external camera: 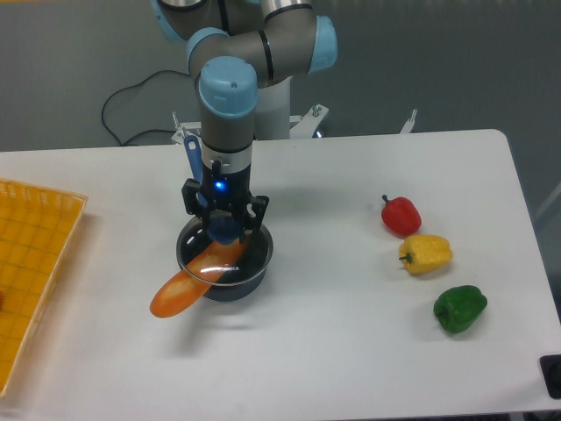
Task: Close the pot lid
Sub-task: 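Lower the glass lid onto the saucepan rim over the baguette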
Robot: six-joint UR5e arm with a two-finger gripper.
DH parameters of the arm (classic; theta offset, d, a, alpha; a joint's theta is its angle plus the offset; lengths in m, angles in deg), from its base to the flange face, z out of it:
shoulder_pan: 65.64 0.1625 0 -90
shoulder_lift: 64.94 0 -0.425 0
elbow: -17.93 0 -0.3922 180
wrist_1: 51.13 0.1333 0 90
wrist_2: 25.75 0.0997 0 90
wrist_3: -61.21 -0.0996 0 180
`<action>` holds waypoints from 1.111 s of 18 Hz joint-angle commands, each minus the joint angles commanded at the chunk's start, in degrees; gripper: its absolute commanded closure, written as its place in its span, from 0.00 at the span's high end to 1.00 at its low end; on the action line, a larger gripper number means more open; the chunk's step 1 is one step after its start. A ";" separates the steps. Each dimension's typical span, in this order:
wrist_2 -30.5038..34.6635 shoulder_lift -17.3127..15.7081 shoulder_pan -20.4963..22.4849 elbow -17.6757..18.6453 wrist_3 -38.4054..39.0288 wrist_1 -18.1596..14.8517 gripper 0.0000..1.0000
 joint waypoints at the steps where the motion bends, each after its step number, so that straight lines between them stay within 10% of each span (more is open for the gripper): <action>1: 0.00 0.17 0.00 0.09 0.00 0.00 0.30; 20: 2.37 1.67 -2.55 0.97 0.97 2.29 0.31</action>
